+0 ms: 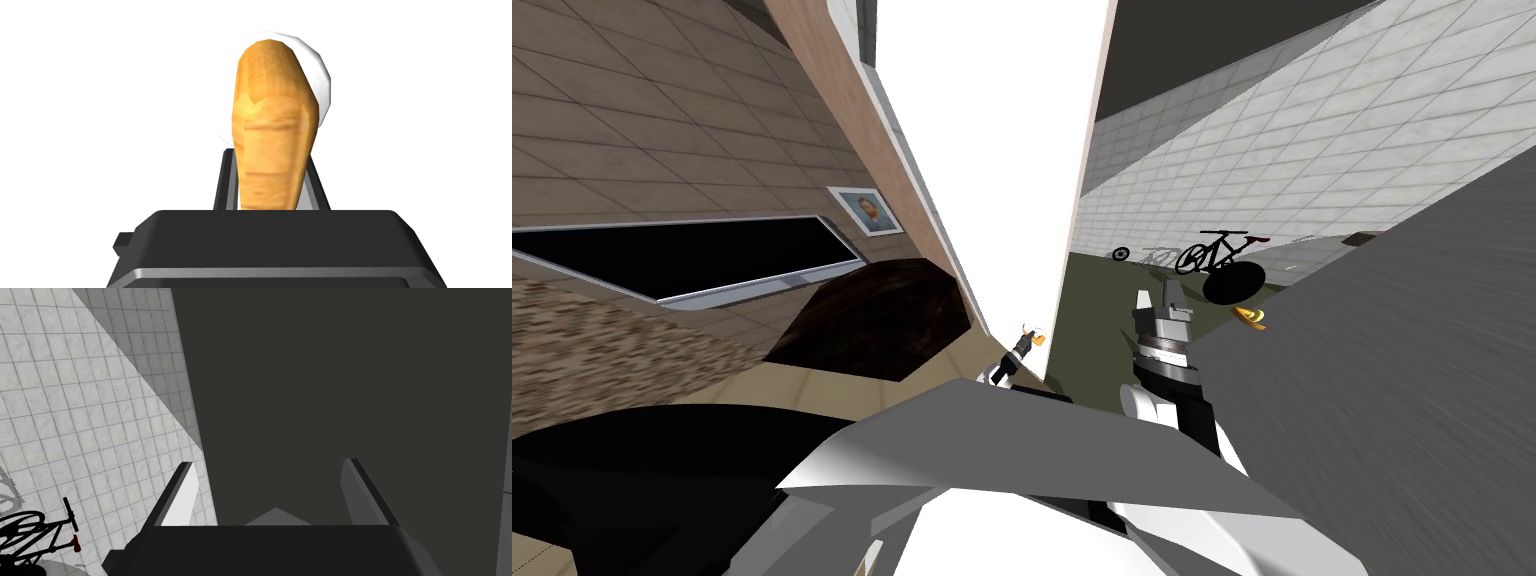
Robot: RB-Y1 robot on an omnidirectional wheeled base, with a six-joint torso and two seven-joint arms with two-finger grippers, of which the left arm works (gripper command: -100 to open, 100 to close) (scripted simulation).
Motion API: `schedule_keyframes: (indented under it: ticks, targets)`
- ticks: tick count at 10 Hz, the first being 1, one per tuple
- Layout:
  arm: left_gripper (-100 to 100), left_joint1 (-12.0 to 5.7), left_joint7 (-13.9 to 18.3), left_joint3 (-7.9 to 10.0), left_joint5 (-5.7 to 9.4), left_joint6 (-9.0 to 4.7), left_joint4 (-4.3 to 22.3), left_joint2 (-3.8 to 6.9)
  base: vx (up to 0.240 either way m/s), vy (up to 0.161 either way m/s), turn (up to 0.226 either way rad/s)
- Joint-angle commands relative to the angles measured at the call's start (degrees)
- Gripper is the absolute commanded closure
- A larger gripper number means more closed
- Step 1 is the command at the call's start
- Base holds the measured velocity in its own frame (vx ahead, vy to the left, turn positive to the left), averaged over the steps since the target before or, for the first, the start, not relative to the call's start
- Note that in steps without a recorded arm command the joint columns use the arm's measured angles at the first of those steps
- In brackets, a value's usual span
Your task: Push the door open
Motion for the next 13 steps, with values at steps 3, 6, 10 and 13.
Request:
schedule_keyframes:
  ticks: [3,6,10,13]
  targets:
    - [100,0.23,0.03,-0.06,-0.02,-0.12,0.06,0.05,0.000,0.000,0.000]
    - [100,-0.11,-0.71,1.44,0.67,0.10,0.27,0.39,0.108,-0.086,0.033]
    - [100,-0.25,-1.58,3.22,1.49,0.20,0.59,0.70,0.114,-0.091,0.019]
    - [100,-0.38,-2.44,4.98,2.30,0.30,0.92,0.86,0.142,-0.136,0.061]
